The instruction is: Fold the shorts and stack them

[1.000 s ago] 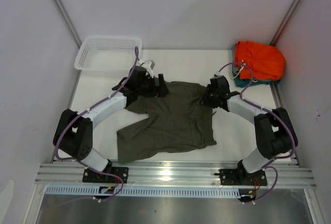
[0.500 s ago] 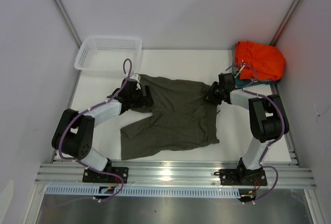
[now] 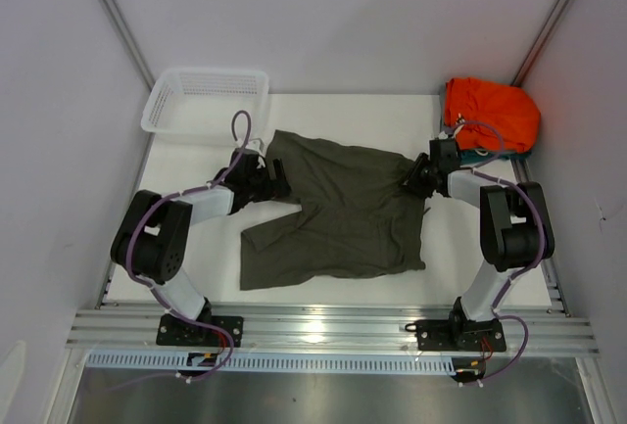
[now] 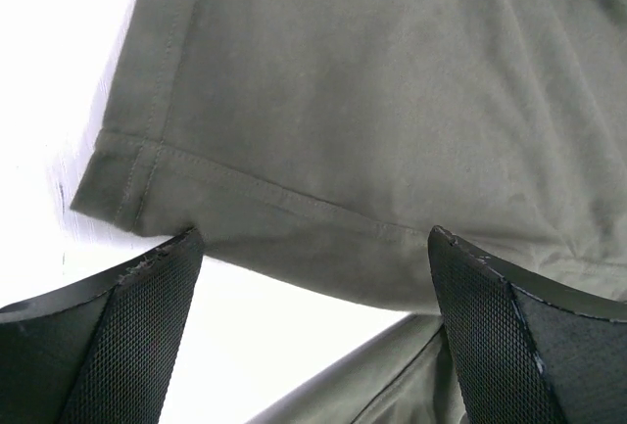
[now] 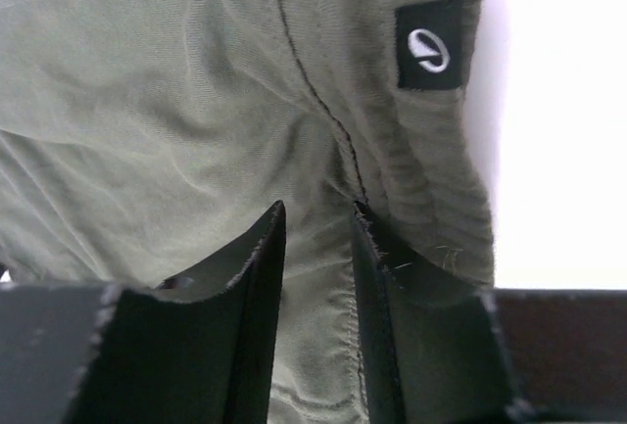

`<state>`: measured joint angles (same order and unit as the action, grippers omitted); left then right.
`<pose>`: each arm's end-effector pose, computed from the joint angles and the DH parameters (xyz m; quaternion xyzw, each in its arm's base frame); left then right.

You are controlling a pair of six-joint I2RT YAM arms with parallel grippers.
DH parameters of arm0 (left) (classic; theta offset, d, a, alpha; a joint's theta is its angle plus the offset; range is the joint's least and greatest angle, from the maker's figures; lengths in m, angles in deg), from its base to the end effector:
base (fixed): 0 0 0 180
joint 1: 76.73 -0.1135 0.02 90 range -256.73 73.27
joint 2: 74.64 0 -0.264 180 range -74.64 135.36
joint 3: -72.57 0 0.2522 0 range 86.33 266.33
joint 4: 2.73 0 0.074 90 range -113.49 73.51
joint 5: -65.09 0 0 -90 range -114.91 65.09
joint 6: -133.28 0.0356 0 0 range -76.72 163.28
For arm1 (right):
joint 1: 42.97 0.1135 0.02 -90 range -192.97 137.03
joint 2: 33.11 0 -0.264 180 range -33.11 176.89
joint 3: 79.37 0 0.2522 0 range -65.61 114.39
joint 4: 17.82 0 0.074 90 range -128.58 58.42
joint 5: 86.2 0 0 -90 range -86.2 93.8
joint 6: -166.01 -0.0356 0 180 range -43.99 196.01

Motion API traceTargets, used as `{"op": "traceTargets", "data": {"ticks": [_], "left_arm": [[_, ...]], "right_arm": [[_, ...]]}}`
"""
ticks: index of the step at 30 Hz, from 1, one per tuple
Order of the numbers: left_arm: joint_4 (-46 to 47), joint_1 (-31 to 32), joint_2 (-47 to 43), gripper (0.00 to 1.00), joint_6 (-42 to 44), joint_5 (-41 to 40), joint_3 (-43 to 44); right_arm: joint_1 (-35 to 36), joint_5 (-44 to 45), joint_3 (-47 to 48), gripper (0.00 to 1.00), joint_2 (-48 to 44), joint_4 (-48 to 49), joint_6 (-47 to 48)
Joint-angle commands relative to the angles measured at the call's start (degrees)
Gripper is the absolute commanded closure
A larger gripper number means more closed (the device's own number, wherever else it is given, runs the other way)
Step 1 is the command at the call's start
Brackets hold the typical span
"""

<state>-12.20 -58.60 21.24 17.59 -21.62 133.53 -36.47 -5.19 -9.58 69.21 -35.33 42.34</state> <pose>0.3150 -0.1053 0.1551 -0.0496 0.9202 -0.1691 0.3496 0.3561 0.0462 0.1521 0.1940 0.9170 0.1862 0.2946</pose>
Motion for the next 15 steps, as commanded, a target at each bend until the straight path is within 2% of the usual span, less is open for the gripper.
{"op": "traceTargets", "data": {"ticks": [1, 4, 9, 12, 13, 15], "left_arm": [[-1.5, -0.5, -1.1, 0.01, -1.6, 0.1, -2.5], [-3.8, -0.5, -5.6, 0.01, -1.0, -2.8, -3.1], [-10.3, -0.5, -18.2, 0.01, 0.5, -6.3, -3.1], [-13.1, 0.7, -26.3, 0.01, 0.9, -7.1, -4.6], [-13.5, 1.5, -28.4, 0.01, 0.7, -7.6, -5.8], [-14.7, 3.7, -34.4, 0.01, -2.0, -11.3, -8.0]], "right_arm": [[-0.6, 5.5, -0.7, 0.63, -3.9, -3.7, 2.4], [0.9, 8.0, 0.2, 0.59, -7.7, -6.4, 3.4], [5.2, 9.0, 1.4, 0.48, -13.4, -9.9, 5.1], [8.2, 6.5, -0.3, 0.45, -17.6, -9.6, 5.7], [10.6, 2.7, -1.2, 0.46, -19.4, -8.5, 6.3], [13.7, -0.1, -3.2, 0.47, -20.8, -5.8, 7.0]]}}
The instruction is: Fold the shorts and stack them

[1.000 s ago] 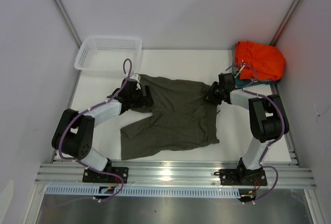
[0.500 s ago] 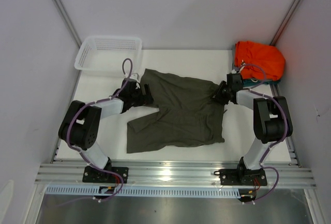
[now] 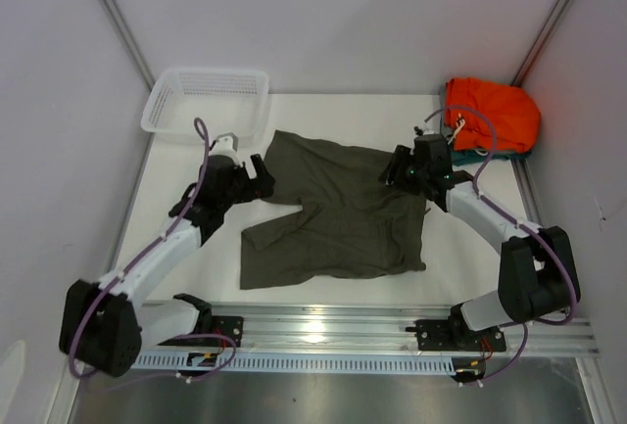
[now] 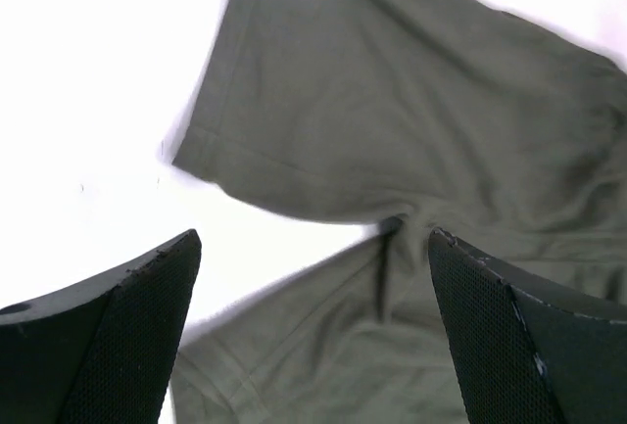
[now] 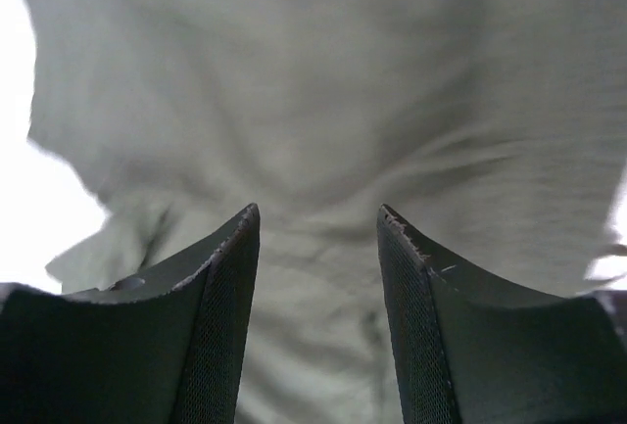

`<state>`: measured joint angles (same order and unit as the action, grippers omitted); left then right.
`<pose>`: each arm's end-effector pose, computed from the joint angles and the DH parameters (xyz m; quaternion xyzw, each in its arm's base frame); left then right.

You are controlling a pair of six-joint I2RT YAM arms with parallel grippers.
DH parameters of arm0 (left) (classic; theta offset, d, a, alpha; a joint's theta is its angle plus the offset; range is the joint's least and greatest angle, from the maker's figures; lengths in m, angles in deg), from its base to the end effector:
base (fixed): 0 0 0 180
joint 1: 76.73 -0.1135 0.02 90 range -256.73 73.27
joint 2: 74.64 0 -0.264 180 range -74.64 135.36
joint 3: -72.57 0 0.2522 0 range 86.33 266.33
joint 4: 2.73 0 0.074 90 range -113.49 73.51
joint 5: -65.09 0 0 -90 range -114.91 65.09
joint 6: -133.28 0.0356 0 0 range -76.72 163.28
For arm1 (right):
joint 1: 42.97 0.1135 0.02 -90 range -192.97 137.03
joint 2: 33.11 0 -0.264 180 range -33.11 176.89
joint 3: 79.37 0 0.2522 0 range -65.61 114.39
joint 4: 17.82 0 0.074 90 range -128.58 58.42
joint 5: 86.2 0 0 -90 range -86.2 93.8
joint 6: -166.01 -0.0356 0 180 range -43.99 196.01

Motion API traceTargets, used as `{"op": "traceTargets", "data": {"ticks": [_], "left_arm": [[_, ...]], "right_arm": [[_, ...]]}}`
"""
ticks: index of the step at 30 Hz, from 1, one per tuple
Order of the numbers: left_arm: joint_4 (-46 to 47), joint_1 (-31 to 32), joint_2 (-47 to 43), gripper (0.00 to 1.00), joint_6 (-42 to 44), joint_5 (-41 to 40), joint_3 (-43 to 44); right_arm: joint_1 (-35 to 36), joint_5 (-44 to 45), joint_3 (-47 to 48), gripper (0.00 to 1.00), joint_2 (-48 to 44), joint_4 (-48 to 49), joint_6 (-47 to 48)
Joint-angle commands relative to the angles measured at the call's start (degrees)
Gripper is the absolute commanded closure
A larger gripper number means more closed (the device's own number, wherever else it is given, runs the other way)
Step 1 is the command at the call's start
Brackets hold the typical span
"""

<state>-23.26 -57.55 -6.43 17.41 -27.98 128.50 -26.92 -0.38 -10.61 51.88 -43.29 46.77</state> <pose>0.2467 -0.0838 0.2456 -0.0640 0.8755 -0.1616 0.4510 0.3076 0.0912 0.2332 0.0899 0.9076 0.1881 0.3645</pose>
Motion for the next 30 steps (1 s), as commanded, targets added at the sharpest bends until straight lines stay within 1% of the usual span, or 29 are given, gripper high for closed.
{"op": "traceTargets", "data": {"ticks": [1, 3, 4, 5, 6, 8, 9, 10, 12, 13, 14, 16, 17, 18, 20, 23, 24, 30], "left_arm": [[-4.0, 5.0, -8.9, 0.01, -3.5, -6.4, -6.2], [-3.9, 7.6, -14.8, 0.01, -8.3, -8.2, -8.8], [-4.0, 8.1, -16.8, 0.01, -10.4, -8.3, -10.0], [-4.0, 8.4, -18.7, 0.01, -13.5, -8.1, -14.4], [-4.2, 9.1, -23.2, 0.01, -14.7, -8.0, -15.7], [-5.0, 9.6, -28.0, 0.01, -18.5, -8.2, -20.4], [-6.7, 9.8, -30.6, 0.01, -19.6, -8.7, -21.4], [-7.8, 9.8, -36.1, 0.01, -21.0, -9.0, -23.2], [-11.8, 9.9, -41.5, 0.01, -24.3, -9.5, -25.3], [-12.9, 9.9, -46.9, 0.01, -25.5, -10.4, -25.9], [-14.1, 9.9, -49.5, 0.01, -27.3, -10.8, -26.3], [-16.3, 9.9, -54.0, 0.01, -28.6, -12.0, -27.7], [-17.1, 10.0, -57.3, 0.01, -29.1, -13.1, -27.8], [-17.8, 10.0, -58.5, 0.0, -29.5, -13.6, -28.0], [-18.3, 10.0, -60.8, 0.01, -29.9, -14.2, -28.2], [-20.0, 10.0, -61.2, 0.01, -32.2, -15.8, -27.6], [-20.2, 10.0, -61.0, 0.01, -32.2, -16.2, -27.4], [-23.8, 10.0, -61.6, 0.01, -30.0, -19.9, -22.8]], "right_arm": [[7.0, -6.7, -2.1, 0.46, -3.3, 2.2, 2.1], [9.6, -7.5, -1.4, 0.46, -2.3, 2.2, 0.2], [12.0, -9.1, -1.2, 0.46, -1.9, 2.9, -2.1], [13.3, -9.3, -1.2, 0.46, -1.2, 3.6, -3.6], [14.6, -9.4, -1.2, 0.46, -0.8, 5.3, -5.0], [18.5, -8.7, -0.8, 0.42, 0.5, 6.6, -9.1], [19.7, -8.6, -0.8, 0.4, 1.0, 8.5, -10.4], [20.7, -8.1, -0.9, 0.39, 1.6, 9.5, -11.8], [23.1, -7.5, -1.6, 0.38, 3.3, 13.9, -16.7], [23.8, -7.9, -2.9, 0.37, 3.9, 15.6, -18.4], [25.0, -8.6, -3.5, 0.37, 4.7, 19.9, -21.5], [25.8, -10.4, -4.4, 0.37, 7.8, 23.7, -25.1], [26.4, -11.4, -4.4, 0.37, 9.0, 27.2, -26.2], [27.5, -12.5, -3.9, 0.37, 11.7, 28.0, -28.3], [29.1, -13.0, -2.7, 0.37, 14.0, 30.7, -30.1], [33.0, -12.3, -0.5, 0.36, 17.4, 32.4, -32.6], [34.7, -11.6, -0.1, 0.36, 19.0, 32.9, -33.5], [38.3, -11.5, 2.4, 0.37, 24.2, 37.7, -37.4]]}}
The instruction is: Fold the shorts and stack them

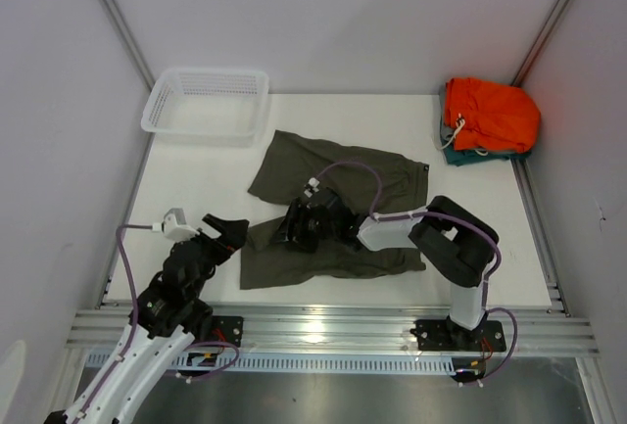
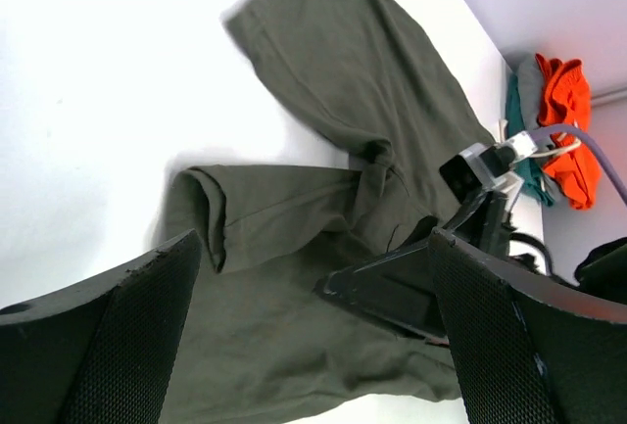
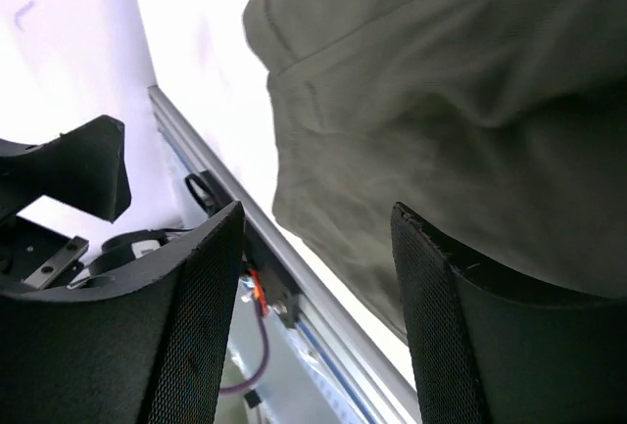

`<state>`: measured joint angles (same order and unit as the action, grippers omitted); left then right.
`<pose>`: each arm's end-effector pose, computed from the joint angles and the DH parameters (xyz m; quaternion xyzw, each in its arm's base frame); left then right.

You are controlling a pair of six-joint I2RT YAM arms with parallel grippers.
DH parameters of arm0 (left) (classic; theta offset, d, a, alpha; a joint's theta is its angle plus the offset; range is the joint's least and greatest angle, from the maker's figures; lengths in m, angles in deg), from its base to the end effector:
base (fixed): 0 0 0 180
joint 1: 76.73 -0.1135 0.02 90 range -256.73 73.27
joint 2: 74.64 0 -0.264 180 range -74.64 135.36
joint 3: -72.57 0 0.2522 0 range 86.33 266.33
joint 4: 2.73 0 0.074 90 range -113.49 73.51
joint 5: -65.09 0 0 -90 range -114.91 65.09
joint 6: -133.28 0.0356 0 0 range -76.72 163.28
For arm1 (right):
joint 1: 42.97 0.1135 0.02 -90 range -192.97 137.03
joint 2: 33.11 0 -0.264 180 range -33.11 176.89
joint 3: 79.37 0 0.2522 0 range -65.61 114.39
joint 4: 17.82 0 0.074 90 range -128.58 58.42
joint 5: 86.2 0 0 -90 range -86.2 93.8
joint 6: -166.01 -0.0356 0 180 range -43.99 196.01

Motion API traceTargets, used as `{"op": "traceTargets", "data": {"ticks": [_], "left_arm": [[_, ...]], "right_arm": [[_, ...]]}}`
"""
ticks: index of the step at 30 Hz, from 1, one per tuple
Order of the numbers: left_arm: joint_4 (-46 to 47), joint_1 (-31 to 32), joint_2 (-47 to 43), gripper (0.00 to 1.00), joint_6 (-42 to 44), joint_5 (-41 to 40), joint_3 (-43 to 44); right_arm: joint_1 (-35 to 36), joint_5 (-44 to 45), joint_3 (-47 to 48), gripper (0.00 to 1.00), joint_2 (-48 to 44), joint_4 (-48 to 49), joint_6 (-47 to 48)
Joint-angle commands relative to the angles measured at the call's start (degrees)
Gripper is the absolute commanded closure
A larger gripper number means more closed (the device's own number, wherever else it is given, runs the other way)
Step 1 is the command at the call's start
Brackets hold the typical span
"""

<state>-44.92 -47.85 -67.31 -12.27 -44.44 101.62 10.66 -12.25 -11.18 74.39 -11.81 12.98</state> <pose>0.0874 -0.0346 0.2029 -0.2808 0.7655 -0.2744 0.5098 0.2204 0.3158 0.1461 0.0053 0.8739 0.4647 0.1423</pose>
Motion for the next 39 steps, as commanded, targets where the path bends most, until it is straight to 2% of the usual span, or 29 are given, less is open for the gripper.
{"op": "traceTargets", "data": {"ticks": [1, 15, 25, 35, 39], "left_arm": [[-2.6, 0.2, -0.7, 0.01, 0.3, -3.9, 4.7], [-7.3, 0.3, -2.3, 0.01, 2.7, -6.3, 8.9], [-7.6, 0.2, -2.6, 0.01, 2.7, -6.0, 9.1], [-7.3, 0.2, -2.7, 0.01, 2.6, -5.5, 8.4], [-7.3, 0.2, -2.6, 0.01, 2.7, -5.2, 8.4]], "right_arm": [[1.6, 0.4, 3.7, 0.37, 2.9, 5.8, -3.6], [3.6, 4.1, 10.7, 0.4, 10.1, 4.1, -4.0], [5.3, 9.3, 11.0, 0.41, 8.2, -0.7, -2.3], [6.1, 11.2, 8.3, 0.41, 5.6, -1.1, -1.8], [6.1, 11.3, 9.0, 0.44, 6.4, -0.3, -1.9]]}}
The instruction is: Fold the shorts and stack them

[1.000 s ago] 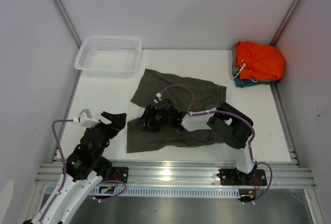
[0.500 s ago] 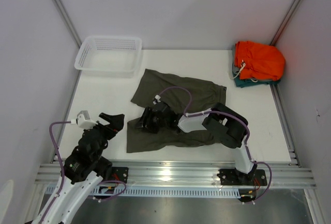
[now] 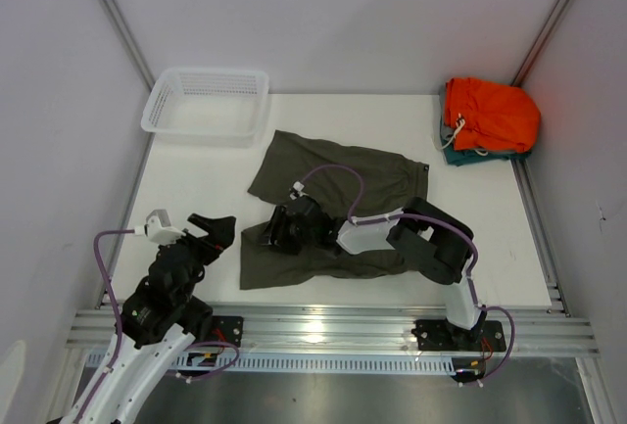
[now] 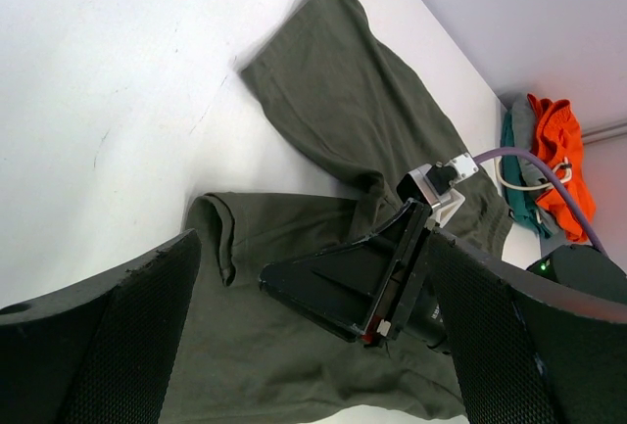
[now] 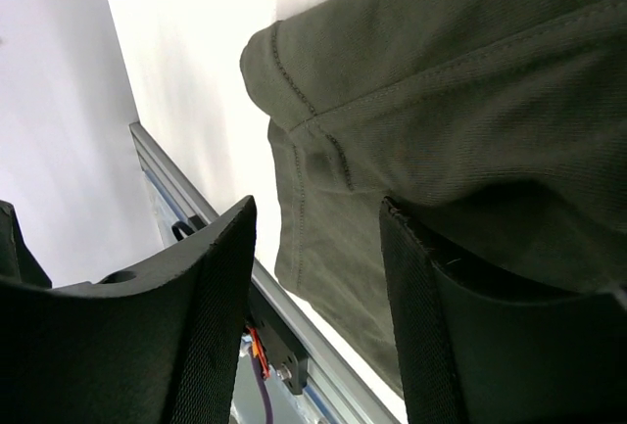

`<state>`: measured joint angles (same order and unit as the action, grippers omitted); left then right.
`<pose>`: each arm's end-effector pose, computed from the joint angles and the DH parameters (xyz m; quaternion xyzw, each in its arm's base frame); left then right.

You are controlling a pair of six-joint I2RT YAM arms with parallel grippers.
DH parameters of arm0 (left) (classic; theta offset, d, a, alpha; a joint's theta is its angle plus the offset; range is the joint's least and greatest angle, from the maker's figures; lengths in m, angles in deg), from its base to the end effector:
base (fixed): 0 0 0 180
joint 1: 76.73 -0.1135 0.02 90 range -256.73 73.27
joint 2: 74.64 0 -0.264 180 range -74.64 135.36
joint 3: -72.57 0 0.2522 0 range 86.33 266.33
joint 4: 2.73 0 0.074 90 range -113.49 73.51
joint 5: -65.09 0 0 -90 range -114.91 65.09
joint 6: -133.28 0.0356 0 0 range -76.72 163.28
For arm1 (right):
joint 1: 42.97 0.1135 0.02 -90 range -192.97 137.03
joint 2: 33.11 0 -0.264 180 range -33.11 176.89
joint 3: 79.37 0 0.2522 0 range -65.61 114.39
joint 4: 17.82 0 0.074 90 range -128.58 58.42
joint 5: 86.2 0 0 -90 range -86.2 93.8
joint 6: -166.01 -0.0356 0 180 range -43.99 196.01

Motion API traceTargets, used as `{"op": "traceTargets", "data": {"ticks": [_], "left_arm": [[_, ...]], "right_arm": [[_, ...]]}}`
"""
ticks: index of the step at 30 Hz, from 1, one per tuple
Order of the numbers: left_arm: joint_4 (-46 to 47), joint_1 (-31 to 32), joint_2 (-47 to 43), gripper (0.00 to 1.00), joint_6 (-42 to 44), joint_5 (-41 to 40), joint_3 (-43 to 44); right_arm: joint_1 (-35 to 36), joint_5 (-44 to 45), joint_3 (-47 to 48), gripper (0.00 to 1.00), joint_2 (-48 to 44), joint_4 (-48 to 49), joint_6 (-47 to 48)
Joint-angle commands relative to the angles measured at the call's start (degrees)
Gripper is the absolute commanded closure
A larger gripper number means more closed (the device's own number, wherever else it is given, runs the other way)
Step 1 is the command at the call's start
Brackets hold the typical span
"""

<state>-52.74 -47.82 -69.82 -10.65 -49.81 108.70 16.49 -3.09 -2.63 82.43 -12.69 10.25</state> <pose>0.0712 -0.0222 0.2327 -0.2945 0.7474 -0.2452 0.5427 0.2104 0.3651 0.1331 0.0200 0.8802 0.4427 0.1697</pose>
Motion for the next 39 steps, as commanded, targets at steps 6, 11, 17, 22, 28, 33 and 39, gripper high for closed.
{"op": "traceTargets", "data": {"ticks": [6, 11, 17, 22, 28, 33, 39], "left_arm": [[0.7, 0.3, 0.0, 0.01, 1.3, 0.4, 1.1], [0.8, 0.3, 0.0, 0.01, 1.5, 0.5, 1.3], [0.9, 0.2, 0.3, 0.01, 1.7, 0.6, 1.3], [0.8, 0.2, 0.6, 0.01, 1.9, 0.4, 1.5], [0.4, 0.2, 0.5, 0.01, 2.2, -0.3, 2.5], [-1.3, 0.3, 1.6, 0.01, 1.9, -0.8, 5.0], [-5.5, 0.2, 2.7, 0.01, 0.9, -5.4, 10.6]], "right_arm": [[-0.1, 2.8, 4.0, 0.51, 0.7, -1.7, 1.4], [0.0, 5.1, 4.3, 0.52, 1.6, -1.7, 1.2], [-0.2, 5.3, 5.9, 0.52, 2.5, -2.5, 2.1], [1.9, 12.2, 8.2, 0.52, -1.0, -10.1, 11.0], [3.3, 19.1, 11.7, 0.53, -4.6, -18.4, 28.5], [6.9, 26.9, 16.6, 0.55, -3.3, -26.9, 38.3], [8.7, 27.2, 16.1, 0.61, -2.6, -24.3, 44.4]]}}
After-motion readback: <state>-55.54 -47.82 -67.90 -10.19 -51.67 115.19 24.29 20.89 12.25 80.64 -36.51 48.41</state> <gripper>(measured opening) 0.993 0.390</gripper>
